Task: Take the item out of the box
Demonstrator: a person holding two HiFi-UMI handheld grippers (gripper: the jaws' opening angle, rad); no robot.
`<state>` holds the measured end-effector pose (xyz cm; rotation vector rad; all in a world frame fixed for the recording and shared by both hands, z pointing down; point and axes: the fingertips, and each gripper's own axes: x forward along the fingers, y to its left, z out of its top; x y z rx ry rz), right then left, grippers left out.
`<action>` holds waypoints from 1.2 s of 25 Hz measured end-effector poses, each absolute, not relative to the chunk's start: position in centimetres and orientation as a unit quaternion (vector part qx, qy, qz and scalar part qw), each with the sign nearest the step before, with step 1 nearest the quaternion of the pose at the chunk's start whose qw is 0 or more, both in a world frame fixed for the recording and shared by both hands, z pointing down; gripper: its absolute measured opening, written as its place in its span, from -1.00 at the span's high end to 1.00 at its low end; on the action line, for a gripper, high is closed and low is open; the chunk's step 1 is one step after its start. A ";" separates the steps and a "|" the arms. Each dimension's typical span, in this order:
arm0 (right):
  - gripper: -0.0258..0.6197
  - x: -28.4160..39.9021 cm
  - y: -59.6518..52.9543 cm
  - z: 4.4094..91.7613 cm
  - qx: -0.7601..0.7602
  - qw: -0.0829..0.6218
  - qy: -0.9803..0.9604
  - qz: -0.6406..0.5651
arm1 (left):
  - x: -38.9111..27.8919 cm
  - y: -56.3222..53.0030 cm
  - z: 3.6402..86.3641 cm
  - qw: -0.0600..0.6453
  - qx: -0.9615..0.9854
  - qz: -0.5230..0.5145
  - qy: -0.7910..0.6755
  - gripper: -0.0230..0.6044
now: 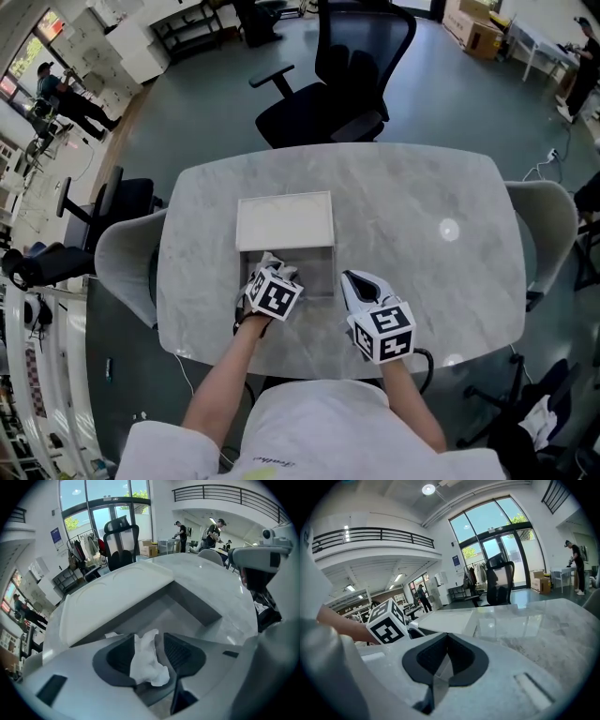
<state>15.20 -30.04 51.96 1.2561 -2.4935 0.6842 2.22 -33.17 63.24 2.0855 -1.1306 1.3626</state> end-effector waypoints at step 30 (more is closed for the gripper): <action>0.91 15.3 -31.3 51.5 0.378 0.113 -0.885 0.246 | 2.2 -32.2 59.7 0.156 0.733 0.487 -0.449 0.82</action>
